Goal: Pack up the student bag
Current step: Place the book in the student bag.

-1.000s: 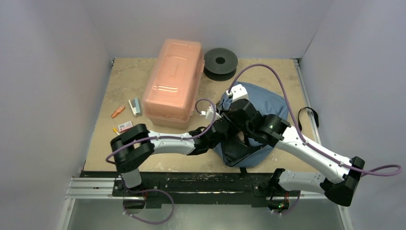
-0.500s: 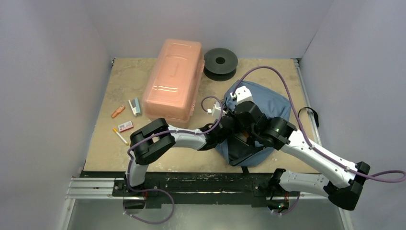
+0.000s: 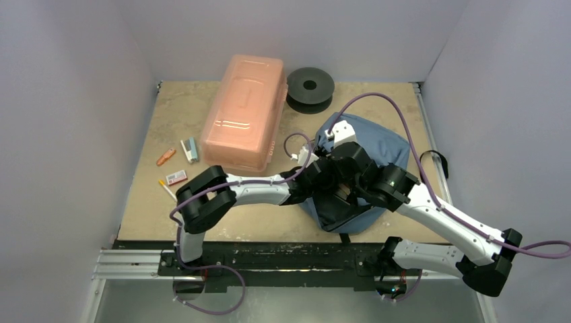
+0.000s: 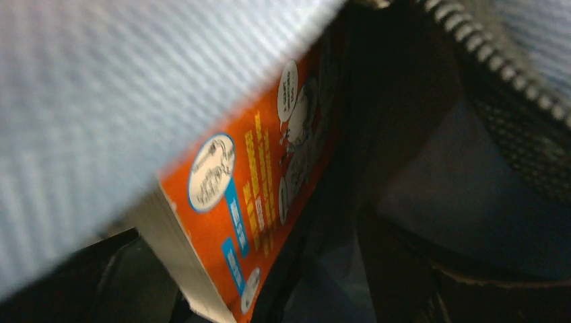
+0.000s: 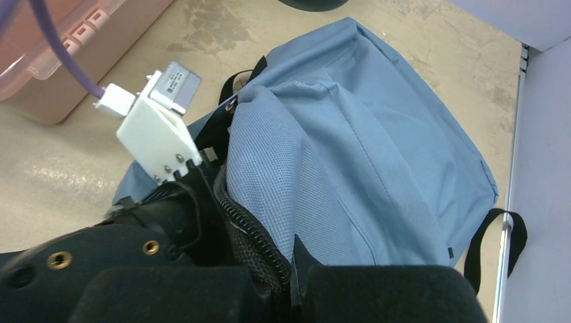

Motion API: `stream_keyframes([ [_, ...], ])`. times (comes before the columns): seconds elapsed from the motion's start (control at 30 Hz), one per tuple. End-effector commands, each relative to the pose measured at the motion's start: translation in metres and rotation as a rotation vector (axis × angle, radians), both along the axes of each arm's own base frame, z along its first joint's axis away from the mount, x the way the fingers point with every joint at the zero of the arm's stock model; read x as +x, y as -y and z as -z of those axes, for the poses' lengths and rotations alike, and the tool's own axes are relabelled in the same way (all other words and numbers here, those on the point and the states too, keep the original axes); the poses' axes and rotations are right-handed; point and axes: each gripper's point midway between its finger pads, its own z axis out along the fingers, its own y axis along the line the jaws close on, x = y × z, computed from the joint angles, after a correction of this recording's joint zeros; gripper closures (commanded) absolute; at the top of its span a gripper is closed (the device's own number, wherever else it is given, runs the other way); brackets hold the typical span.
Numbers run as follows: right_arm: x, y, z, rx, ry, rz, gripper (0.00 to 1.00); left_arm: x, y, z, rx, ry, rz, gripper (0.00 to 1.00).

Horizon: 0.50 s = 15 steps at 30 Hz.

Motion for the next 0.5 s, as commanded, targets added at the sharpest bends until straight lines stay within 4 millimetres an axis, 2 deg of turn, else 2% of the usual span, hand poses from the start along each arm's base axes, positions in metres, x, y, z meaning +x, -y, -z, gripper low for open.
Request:
stream_keyframes([
  [0.0,0.004,-0.002,-0.022,0.066,0.067,0.02,1.0,-0.009,-0.016,-0.052,-0.009,-0.02,0.024,0.07],
  [0.13,0.005,-0.003,-0.017,0.059,0.058,0.021,1.0,-0.017,-0.027,-0.06,0.013,-0.018,0.043,0.03],
  [0.27,0.005,-0.002,-0.016,0.055,0.055,0.031,1.0,-0.04,-0.036,-0.055,0.076,-0.151,0.103,0.01],
  [0.47,0.005,0.0,-0.009,0.048,0.036,0.056,1.0,-0.061,-0.06,-0.065,0.185,-0.157,0.172,0.0],
])
